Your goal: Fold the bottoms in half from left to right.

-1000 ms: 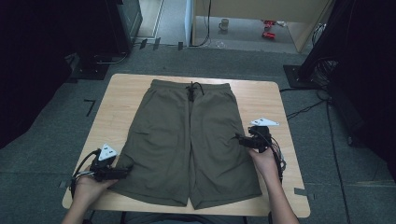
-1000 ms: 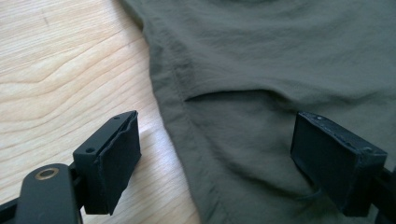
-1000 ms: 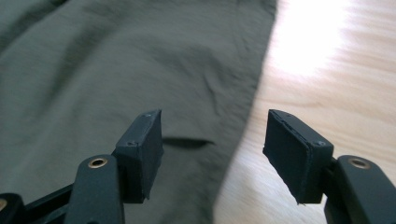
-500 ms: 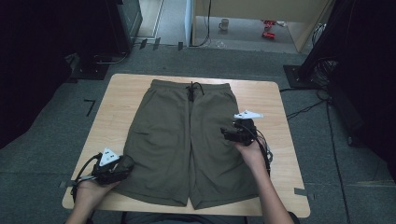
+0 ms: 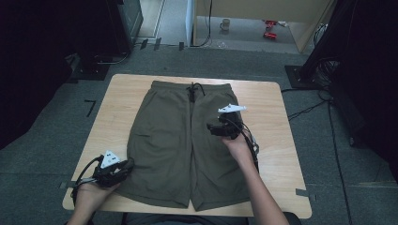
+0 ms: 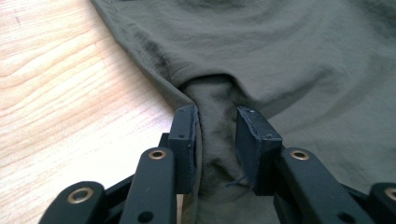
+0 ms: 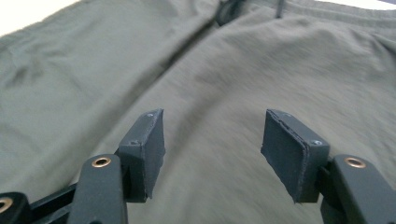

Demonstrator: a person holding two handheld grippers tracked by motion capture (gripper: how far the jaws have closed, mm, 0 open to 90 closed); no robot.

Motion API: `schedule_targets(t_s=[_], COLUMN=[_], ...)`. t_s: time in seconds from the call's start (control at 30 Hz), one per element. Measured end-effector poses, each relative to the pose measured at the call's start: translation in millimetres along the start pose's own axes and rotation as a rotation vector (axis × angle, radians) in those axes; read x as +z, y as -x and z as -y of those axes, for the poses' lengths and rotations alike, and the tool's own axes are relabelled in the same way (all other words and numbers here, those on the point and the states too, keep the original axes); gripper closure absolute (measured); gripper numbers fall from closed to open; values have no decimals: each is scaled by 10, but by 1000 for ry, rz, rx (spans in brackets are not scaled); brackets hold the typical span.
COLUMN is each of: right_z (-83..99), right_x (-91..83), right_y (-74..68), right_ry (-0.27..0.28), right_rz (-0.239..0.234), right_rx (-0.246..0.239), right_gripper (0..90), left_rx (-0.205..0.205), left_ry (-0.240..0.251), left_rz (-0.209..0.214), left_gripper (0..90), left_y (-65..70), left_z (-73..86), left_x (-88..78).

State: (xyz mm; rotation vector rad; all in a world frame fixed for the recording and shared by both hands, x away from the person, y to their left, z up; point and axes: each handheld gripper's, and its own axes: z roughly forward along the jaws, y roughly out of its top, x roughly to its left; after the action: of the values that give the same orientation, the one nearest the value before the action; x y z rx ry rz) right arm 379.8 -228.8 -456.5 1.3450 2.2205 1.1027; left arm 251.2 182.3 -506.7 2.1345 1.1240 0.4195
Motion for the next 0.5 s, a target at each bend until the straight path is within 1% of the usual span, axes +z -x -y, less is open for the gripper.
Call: schedule_targets(t_s=[0.03,0.07,0.13,0.2,0.27,0.3,0.33,0.37,0.4,0.43,0.47,0.5], right_z=[-37,-37,-78,-122,-168,-218,-246,-246,-299,-299,-356,-383], right_x=[63,63,135,213,292,369,405,405,465,465,511,535], right_y=[-41,-41,-87,-137,-191,-242,-266,-266,-314,-314,-362,-379], right_ry=[12,12,13,11,17,18,16,16,25,25,28,30], right_rz=[-7,-7,-11,-28,-42,-46,-48,-48,-45,-45,-46,-49], right_rx=[0,0,1,1,-3,-7,-11,-11,-26,-26,-34,-39], right_gripper=[387,387,388,391,394,393,391,391,395,395,398,401], left_rx=[-2,-8,-9,-10,-23,-28,-28,-25,-20,-18,-19,-20], left_ry=[-3,-3,2,8,8,10,8,9,6,5,3,0], left_rz=[3,5,11,15,24,28,30,27,24,23,26,31], left_gripper=[716,716,709,675,649,601,579,579,539,539,538,538], left_y=[5,10,17,18,12,8,5,7,8,7,5,-1], left_z=[6,15,37,52,57,63,67,73,78,82,87,92], left_x=[-11,-21,-34,-41,-47,-51,-56,-59,-65,-71,-78,-88])
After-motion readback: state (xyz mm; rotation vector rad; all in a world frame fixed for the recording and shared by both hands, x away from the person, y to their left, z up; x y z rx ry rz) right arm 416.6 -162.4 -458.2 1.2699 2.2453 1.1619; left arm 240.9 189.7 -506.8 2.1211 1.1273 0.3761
